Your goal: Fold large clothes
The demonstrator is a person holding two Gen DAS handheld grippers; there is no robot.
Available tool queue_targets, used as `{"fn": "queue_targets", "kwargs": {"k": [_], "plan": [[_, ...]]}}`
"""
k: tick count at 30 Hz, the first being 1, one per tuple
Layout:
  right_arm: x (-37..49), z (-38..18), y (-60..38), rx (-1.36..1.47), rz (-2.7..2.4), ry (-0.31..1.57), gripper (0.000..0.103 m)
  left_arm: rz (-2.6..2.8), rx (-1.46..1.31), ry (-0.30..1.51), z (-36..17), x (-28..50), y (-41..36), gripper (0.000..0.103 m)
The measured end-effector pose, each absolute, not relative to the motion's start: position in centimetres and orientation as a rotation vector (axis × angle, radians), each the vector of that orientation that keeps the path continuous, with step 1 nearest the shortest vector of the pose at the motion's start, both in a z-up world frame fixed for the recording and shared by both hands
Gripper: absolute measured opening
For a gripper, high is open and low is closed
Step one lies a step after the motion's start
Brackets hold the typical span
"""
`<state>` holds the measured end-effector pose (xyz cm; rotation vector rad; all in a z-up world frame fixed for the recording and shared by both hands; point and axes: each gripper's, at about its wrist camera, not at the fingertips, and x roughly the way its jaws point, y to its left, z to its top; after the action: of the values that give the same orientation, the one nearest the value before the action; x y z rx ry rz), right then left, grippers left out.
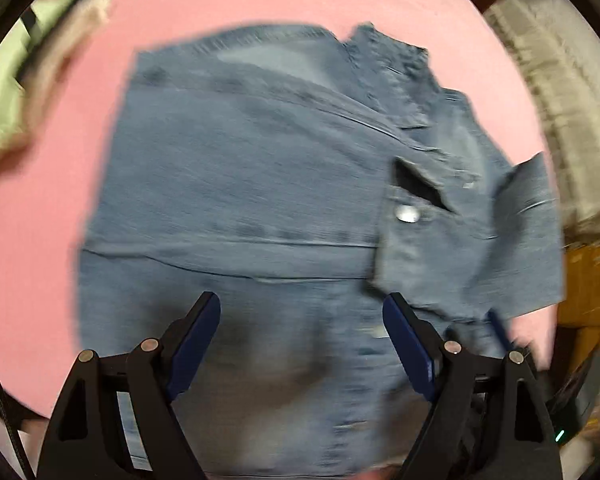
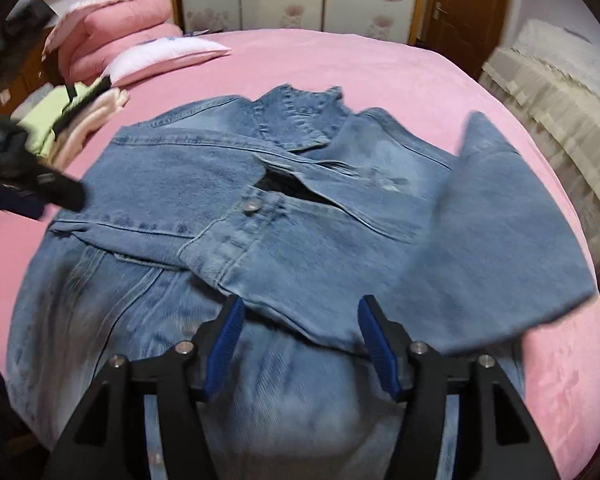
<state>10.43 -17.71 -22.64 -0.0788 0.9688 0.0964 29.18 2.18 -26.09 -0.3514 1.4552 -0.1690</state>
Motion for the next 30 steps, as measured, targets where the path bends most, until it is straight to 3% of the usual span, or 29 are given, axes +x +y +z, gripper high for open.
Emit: {"fn": "queue_targets", "kwargs": {"k": [5,10,12,14,16,19,24,30], "plan": [[8.1,-21.9,-21.3,0.056,-0.001,0.984,0.064,-0.148,-0.593,1.565,-30.9,29.4,-0.6,0.082],[6.4,-22.6,-26.1,0.190,-0.169,1.014,0.064,-0.055,-0.574,1.566,-32.9,28.9,-3.5,0.082],[6.1,-23.1,-28.3,0.255,-0.235,1.032,0.064,-0.033,-0.561,1.548,-33.0,29.1,-4.5,0.074],[6.1,-23.4,-30.3,0.308,-0.291,1.039,0.064,-0.025,-0.581,1.548,-33.1,29.4,-5.4,0.043],[6.6,-23.9,-32.6,0.357,-0.342,1.041,0.064,-0.040,-0.639,1.537,-33.3,29.6,-6.3,0.022],[8.0,-24.9,-35.2,0.391,-0.347,1.077,0.064,-0.030,-0.663,1.454,-32.0,29.6,-7.9,0.015],[10.5,-25.9,-37.2,0.377,-0.247,1.122,0.064,-0.124,-0.736,1.286,-27.5,30.9,-10.1,0.013],[13.0,-26.1,-37.5,0.294,-0.108,1.159,0.064,-0.243,-0.837,1.012,-17.3,36.4,-10.8,0.011]]}}
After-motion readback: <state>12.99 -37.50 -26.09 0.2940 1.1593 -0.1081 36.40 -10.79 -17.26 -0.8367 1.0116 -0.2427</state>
